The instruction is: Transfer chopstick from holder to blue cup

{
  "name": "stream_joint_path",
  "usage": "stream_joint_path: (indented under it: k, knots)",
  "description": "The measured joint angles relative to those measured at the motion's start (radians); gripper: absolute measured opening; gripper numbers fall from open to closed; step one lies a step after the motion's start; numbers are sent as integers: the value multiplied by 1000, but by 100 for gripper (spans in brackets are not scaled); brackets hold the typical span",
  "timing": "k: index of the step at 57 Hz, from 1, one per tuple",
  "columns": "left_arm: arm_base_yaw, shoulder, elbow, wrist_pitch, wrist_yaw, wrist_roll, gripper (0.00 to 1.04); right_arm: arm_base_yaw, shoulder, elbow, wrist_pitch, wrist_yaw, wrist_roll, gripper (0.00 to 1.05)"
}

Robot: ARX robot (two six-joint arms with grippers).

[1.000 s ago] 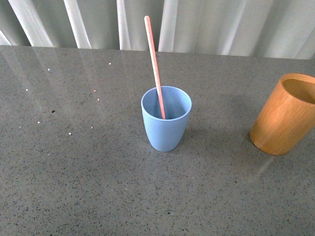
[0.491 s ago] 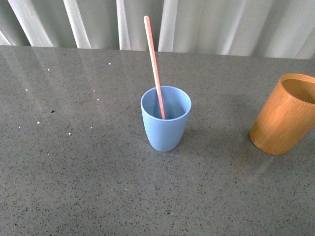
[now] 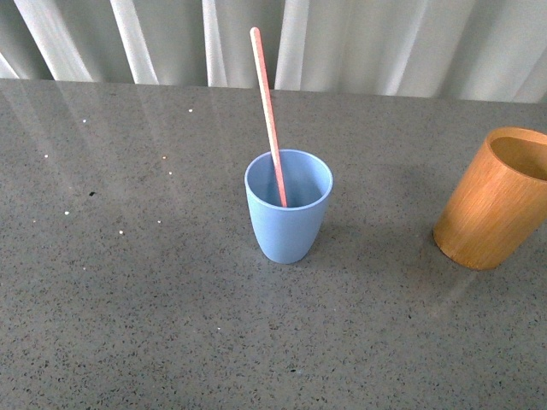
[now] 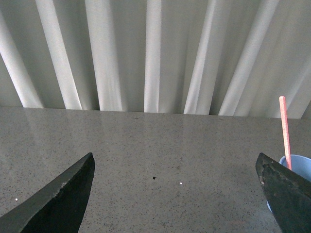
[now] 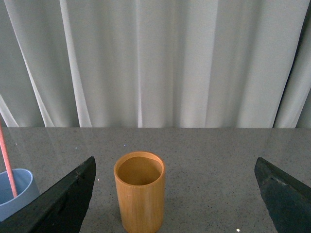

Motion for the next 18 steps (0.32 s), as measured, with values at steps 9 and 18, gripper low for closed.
stream_joint_path:
  k: [9,18]
  knots:
    - [0,0,0,0,0,0,98,0,0,0,0,0,0,95]
    - [0,0,0,0,0,0,98,0,0,0,0,0,0,95]
